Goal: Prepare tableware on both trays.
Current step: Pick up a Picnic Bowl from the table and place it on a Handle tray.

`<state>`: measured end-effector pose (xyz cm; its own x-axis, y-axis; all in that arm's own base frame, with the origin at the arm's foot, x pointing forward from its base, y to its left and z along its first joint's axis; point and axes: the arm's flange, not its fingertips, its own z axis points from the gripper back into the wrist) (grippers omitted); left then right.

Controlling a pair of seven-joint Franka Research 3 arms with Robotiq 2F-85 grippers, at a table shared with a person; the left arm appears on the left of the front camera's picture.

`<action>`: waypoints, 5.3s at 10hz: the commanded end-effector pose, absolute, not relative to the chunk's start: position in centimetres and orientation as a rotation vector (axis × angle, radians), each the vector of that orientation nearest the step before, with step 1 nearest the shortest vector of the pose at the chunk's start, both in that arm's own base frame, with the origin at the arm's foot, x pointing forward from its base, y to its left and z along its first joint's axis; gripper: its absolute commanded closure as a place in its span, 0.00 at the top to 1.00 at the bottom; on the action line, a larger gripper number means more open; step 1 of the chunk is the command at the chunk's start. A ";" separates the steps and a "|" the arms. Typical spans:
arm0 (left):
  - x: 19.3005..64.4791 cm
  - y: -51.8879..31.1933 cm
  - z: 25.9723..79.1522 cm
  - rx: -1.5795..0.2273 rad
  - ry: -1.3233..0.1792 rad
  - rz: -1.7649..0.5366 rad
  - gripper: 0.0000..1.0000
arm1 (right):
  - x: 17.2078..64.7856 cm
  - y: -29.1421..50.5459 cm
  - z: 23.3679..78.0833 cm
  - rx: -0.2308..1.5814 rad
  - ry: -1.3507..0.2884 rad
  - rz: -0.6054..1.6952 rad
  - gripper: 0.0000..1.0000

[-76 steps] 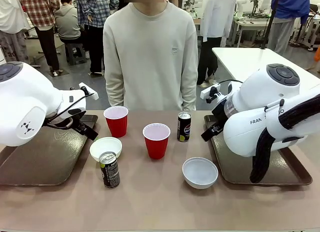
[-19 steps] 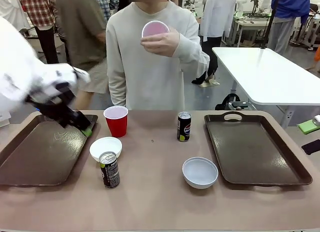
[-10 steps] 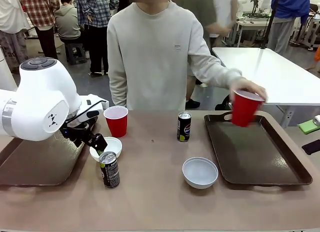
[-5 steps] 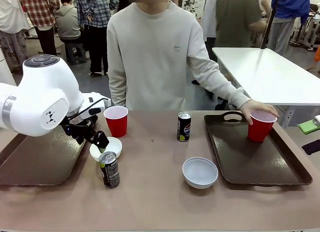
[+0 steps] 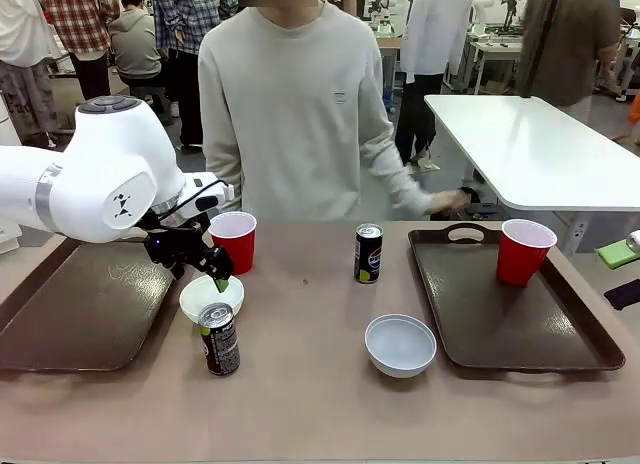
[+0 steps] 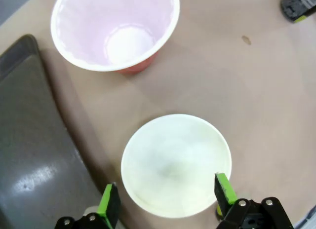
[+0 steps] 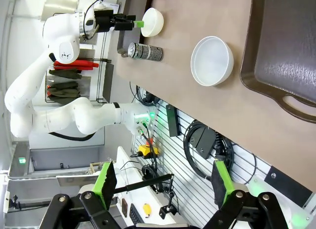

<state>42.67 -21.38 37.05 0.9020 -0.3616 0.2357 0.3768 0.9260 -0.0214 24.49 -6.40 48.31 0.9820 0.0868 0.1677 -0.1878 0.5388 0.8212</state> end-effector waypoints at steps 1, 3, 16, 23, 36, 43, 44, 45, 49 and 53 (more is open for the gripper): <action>44.0 -21.8 36.7 -0.029 -0.210 -0.334 0.97 | 24.6 -6.4 48.4 1.019 -0.128 0.180 1.00; 45.3 -21.3 36.4 -0.036 -0.210 -0.313 0.79 | 24.6 -6.4 48.4 1.019 -0.128 0.180 1.00; 45.3 -18.9 34.5 0.005 -0.140 -0.240 0.04 | 24.6 -6.4 48.4 1.019 -0.128 0.180 1.00; 36.2 -14.0 43.0 -0.070 -0.290 -0.107 0.04 | 24.6 -6.4 48.4 1.019 -0.128 0.180 1.00; 36.8 -1.7 45.2 -0.002 -0.182 -0.203 0.05 | 24.6 -6.4 48.4 1.019 -0.128 0.180 1.00; 33.1 0.4 44.5 0.037 -0.214 -0.172 0.05 | 24.6 -6.4 48.4 1.019 -0.128 0.180 1.00; 33.0 0.4 44.3 0.034 -0.211 -0.168 0.05 | 24.6 -6.4 48.4 1.019 -0.128 0.180 1.00; 33.1 0.2 44.4 0.034 -0.215 -0.164 0.05 | 24.6 -6.4 48.4 1.019 -0.128 0.180 1.00; 37.2 -1.6 37.7 -0.014 -0.140 -0.133 0.05 | 24.6 -6.4 48.4 1.019 -0.128 0.180 1.00; 39.3 -1.3 31.9 -0.092 -0.174 -0.093 0.05 | 24.6 -6.4 48.4 1.019 -0.128 0.180 1.00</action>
<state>42.37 -1.53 34.41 0.9840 -0.0819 0.1583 0.0909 0.9946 -0.0506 24.49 -6.42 48.35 0.9819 0.0868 0.1683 -0.1884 0.5394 0.8207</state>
